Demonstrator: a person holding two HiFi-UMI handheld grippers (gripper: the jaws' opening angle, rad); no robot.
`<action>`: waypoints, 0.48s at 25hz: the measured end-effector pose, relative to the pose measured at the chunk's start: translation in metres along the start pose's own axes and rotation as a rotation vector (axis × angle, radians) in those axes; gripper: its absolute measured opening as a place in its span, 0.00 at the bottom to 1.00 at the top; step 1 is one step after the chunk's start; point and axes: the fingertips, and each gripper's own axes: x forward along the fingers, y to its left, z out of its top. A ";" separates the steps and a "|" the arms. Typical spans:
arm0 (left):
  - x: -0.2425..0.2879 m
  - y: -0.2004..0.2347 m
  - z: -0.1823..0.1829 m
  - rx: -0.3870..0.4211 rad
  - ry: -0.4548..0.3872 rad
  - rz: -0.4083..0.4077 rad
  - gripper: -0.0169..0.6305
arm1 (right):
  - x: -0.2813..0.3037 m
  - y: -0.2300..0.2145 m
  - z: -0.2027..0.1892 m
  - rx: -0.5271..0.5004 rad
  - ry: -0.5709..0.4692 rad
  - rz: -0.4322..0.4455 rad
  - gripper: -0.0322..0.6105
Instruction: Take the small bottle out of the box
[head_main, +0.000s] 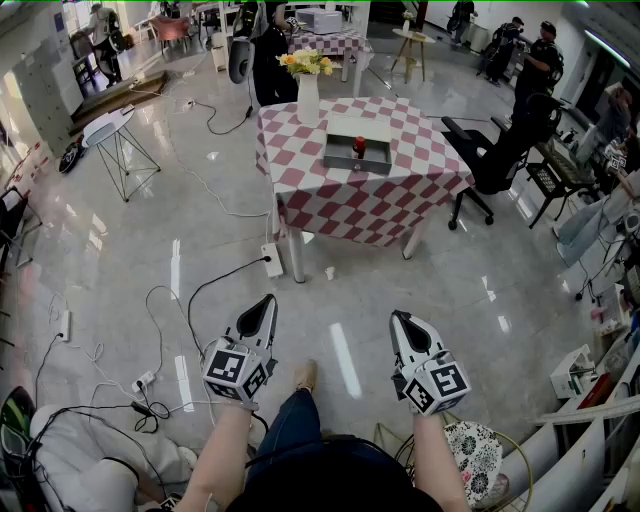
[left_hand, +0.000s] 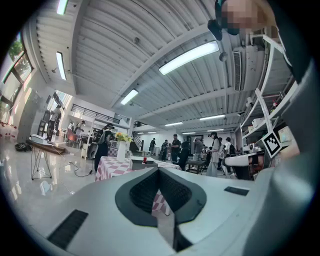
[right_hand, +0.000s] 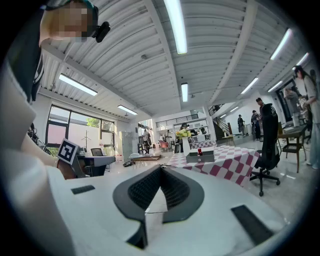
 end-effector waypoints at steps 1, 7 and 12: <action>0.010 0.006 0.000 -0.013 0.002 0.002 0.03 | 0.009 -0.005 0.001 -0.001 0.004 0.005 0.05; 0.073 0.036 0.005 -0.014 -0.001 -0.006 0.03 | 0.062 -0.040 0.005 -0.001 0.020 0.006 0.05; 0.119 0.057 0.011 -0.008 0.011 -0.034 0.03 | 0.102 -0.067 0.010 0.022 0.026 -0.017 0.05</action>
